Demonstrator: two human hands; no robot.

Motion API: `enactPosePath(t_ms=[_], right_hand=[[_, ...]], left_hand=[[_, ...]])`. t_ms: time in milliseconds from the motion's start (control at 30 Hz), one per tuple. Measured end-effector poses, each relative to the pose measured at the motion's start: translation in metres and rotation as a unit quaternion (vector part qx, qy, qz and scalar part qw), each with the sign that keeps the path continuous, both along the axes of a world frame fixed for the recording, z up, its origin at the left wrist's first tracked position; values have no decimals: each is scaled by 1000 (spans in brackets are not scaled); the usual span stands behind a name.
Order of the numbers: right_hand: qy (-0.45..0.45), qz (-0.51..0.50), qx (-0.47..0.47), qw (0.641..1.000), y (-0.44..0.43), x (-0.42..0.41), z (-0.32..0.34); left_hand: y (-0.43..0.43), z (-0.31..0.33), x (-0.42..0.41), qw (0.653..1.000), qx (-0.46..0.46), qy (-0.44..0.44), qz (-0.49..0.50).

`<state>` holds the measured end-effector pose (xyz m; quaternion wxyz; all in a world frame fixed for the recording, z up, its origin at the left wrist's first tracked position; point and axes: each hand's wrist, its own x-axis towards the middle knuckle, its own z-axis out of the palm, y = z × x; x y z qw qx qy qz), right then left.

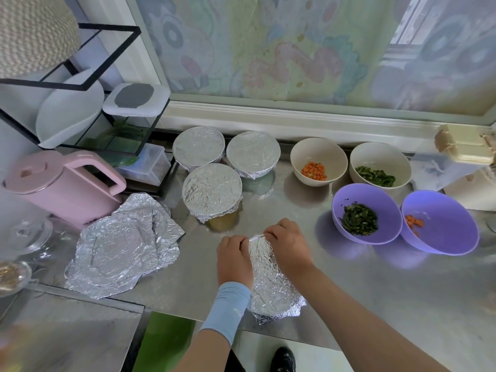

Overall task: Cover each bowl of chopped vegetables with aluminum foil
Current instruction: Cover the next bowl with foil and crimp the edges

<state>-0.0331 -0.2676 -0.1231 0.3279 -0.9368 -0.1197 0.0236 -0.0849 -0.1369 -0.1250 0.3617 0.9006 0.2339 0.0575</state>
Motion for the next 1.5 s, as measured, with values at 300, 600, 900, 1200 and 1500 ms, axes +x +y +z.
enactPosePath(t_ms=[300, 600, 900, 1200, 1500], right_hand=[[-66, 24, -8, 997, -5, -2, -1], [22, -31, 21, 999, -11, -5, -3], [2, -30, 11, 999, -11, -2, 2], [33, -26, 24, 999, -14, -1, -1], [-52, 21, -29, 998, -14, 2, -3]], left_hand=[[3, 13, 18, 989, 40, -35, -141], [7, 4, 27, 983, -21, -2, -182], [7, -2, 6, 998, 16, 5, -56], [9, 3, 4, 999, -19, 15, -37], [7, 13, 26, 983, 7, -19, -184]])
